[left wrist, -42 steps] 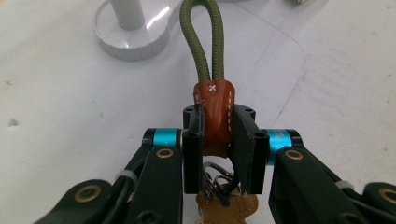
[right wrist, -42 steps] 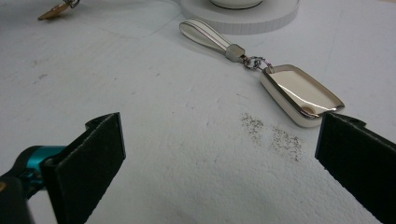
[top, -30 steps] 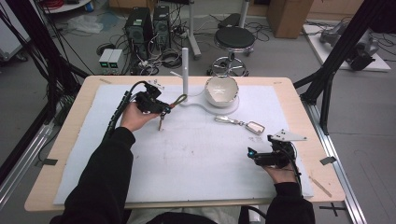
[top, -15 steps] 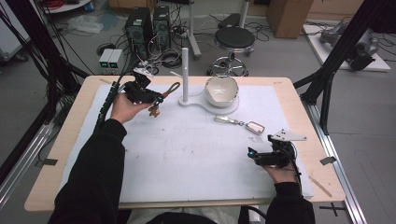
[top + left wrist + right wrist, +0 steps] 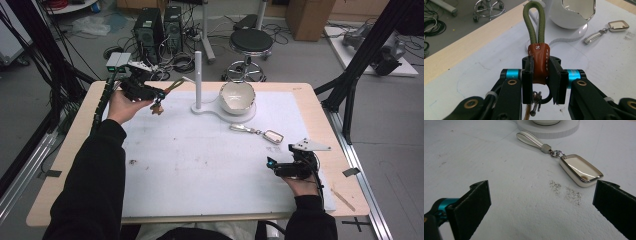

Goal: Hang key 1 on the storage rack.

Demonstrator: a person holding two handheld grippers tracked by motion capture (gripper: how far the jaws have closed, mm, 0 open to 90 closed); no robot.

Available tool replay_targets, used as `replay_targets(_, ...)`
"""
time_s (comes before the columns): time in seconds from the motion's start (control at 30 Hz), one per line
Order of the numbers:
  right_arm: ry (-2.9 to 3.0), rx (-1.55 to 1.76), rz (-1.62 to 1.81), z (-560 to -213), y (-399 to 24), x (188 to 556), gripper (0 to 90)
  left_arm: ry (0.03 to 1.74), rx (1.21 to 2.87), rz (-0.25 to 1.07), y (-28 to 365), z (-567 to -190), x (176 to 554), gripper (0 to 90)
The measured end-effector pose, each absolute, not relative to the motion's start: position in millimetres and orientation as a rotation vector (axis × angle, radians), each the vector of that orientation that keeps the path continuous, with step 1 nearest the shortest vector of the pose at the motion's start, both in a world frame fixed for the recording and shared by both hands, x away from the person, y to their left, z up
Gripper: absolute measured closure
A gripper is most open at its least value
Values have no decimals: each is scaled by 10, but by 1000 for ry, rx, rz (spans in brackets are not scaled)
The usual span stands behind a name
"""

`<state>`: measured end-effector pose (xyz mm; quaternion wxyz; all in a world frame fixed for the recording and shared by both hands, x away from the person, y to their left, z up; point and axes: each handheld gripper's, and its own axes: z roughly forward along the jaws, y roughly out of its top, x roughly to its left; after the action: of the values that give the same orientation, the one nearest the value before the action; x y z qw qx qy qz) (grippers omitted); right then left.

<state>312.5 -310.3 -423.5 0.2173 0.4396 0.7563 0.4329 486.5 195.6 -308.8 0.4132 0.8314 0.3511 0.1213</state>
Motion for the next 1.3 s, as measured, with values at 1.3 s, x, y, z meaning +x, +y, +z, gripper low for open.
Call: replay_targets(1.3, 2104, 1207, 1193, -4226, -3079, 3108, 6, 909, 2091, 244, 1815, -3099, 5095, 741)
